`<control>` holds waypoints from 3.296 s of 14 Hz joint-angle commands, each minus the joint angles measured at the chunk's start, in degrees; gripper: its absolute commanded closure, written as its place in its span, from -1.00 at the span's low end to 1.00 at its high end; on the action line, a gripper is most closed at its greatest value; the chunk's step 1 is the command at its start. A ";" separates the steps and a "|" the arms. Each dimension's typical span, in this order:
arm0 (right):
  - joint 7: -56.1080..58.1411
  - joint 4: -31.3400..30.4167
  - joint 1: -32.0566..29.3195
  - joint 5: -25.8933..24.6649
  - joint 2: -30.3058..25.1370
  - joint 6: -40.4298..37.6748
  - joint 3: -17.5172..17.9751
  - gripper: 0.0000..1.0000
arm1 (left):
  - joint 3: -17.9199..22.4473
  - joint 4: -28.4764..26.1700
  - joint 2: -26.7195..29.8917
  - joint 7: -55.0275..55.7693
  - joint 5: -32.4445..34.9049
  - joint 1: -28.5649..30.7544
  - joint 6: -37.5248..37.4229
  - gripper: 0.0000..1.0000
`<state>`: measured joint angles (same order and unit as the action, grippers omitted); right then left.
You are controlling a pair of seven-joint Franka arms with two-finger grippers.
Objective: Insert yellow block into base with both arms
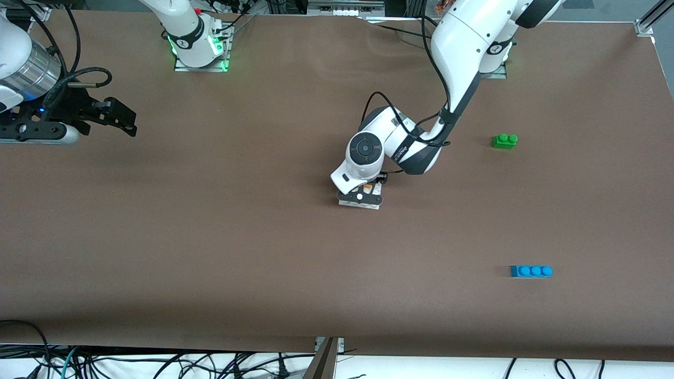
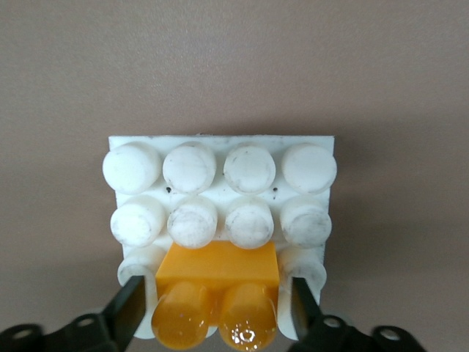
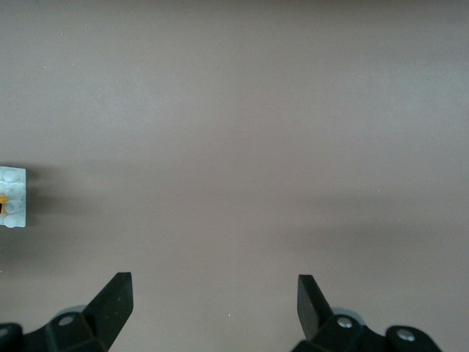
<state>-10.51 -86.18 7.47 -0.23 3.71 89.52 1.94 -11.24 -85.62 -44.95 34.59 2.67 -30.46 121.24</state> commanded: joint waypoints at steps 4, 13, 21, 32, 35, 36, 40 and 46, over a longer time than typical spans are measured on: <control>-0.56 0.84 0.00 -0.03 0.07 -0.14 0.17 -0.98 | 0.26 1.16 1.44 -0.14 0.31 0.31 -1.96 -1.00; -0.56 0.75 0.00 -0.03 0.07 -0.31 0.25 -0.99 | 0.26 4.76 12.59 -0.57 -2.59 7.34 -16.19 -1.00; -0.47 0.84 0.26 -0.12 0.07 -0.23 0.34 -0.98 | 0.52 4.76 23.32 -21.10 -2.50 23.41 -28.32 -1.00; -0.21 0.84 0.26 -0.30 0.07 -0.23 0.17 -0.98 | 4.21 -11.85 49.53 -35.12 -2.06 30.99 -31.06 -1.00; -0.21 0.84 0.26 -0.30 0.07 -0.23 0.17 -0.99 | 4.21 -8.35 45.14 -34.94 -2.76 32.65 -31.24 -1.00; -0.21 0.84 0.26 -0.38 0.07 -0.23 0.17 -0.98 | 3.95 -7.29 44.17 -34.94 -2.76 33.44 -31.59 -1.00; 0.05 0.84 0.26 -0.47 0.07 -0.23 -0.01 -0.99 | 3.86 -7.28 43.99 -34.86 -2.59 34.77 -32.03 -1.00; -0.39 0.84 0.26 -0.30 -0.02 -0.31 -0.01 -0.98 | 7.09 -7.28 44.16 -34.50 -1.97 29.87 -32.12 -1.00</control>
<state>-10.51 -86.08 7.67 -0.23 3.71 89.53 1.96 -6.68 -94.14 -0.59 0.72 0.79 2.35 90.04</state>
